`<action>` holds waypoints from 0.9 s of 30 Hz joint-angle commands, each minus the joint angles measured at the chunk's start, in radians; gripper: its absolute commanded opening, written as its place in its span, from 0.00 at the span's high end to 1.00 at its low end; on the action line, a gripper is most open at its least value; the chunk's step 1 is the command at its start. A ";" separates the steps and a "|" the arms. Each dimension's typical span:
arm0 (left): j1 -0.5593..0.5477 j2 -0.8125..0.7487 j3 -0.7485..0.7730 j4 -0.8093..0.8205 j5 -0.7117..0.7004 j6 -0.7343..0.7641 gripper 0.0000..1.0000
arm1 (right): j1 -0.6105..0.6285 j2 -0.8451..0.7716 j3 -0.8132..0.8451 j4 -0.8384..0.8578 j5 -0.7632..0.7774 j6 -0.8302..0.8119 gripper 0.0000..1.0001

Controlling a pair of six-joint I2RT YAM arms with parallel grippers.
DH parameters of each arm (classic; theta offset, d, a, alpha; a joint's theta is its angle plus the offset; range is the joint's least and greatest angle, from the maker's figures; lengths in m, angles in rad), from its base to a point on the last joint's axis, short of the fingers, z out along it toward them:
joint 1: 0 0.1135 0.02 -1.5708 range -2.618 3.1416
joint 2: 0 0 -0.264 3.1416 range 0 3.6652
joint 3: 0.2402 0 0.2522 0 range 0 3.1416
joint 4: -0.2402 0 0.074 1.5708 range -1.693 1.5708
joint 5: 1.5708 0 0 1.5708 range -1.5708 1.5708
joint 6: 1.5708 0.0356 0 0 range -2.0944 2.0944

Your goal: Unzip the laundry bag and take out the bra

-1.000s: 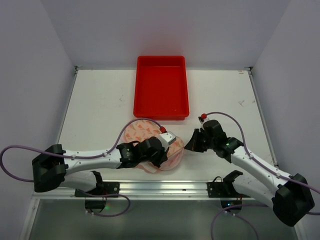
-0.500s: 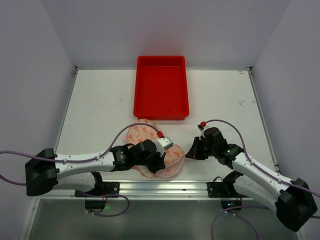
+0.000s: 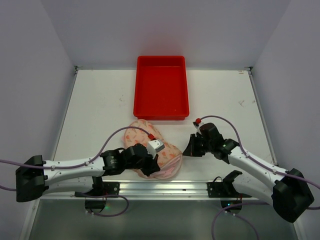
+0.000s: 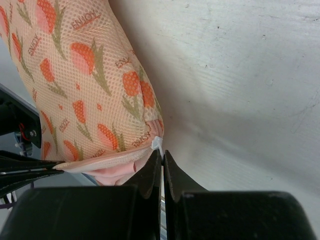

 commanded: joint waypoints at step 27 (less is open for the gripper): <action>0.225 0.074 0.395 -0.217 -0.321 -0.170 0.00 | 0.238 -0.268 0.112 -0.267 0.290 0.054 0.43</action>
